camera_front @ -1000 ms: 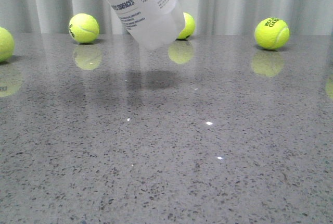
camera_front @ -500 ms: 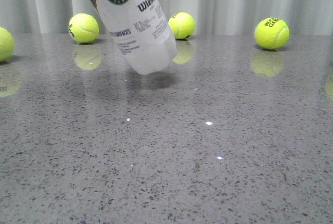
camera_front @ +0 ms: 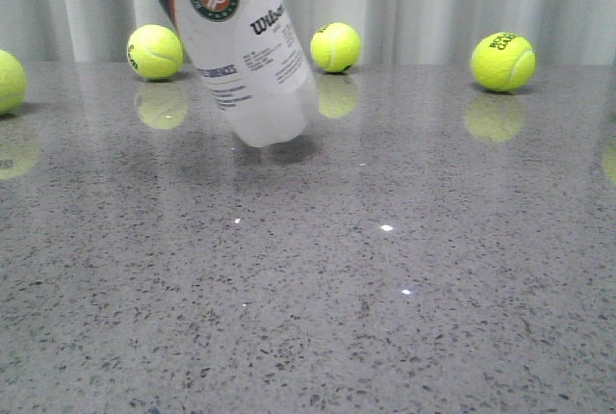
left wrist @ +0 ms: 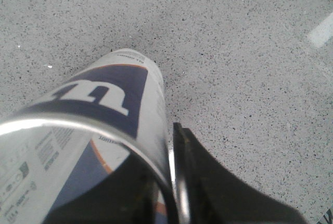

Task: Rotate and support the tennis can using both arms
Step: 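Lift the can with the left gripper and rotate it upright, then lower the can upright onto the table with the left gripper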

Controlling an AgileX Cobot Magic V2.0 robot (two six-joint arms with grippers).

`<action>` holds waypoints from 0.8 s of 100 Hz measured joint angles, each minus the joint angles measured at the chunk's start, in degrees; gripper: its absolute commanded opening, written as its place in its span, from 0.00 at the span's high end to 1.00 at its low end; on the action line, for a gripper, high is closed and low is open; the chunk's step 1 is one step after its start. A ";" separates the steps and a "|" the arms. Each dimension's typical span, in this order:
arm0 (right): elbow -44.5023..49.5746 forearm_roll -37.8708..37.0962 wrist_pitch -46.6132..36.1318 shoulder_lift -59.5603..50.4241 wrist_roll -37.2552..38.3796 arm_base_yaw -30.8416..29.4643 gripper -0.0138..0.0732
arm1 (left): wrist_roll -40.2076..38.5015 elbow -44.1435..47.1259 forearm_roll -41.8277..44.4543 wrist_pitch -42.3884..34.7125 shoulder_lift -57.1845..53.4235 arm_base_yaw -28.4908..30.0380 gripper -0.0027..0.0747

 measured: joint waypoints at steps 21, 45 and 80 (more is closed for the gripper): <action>0.00 0.00 0.00 0.00 0.00 0.00 0.92 | 0.00 0.00 0.00 -0.10 0.00 0.00 0.39; 0.00 0.00 0.00 0.00 0.00 0.00 0.92 | 0.00 0.00 0.00 -0.10 0.00 0.00 0.38; 0.00 0.00 0.00 0.00 0.00 0.00 0.92 | 0.00 0.00 -0.11 -11.19 0.00 0.00 0.38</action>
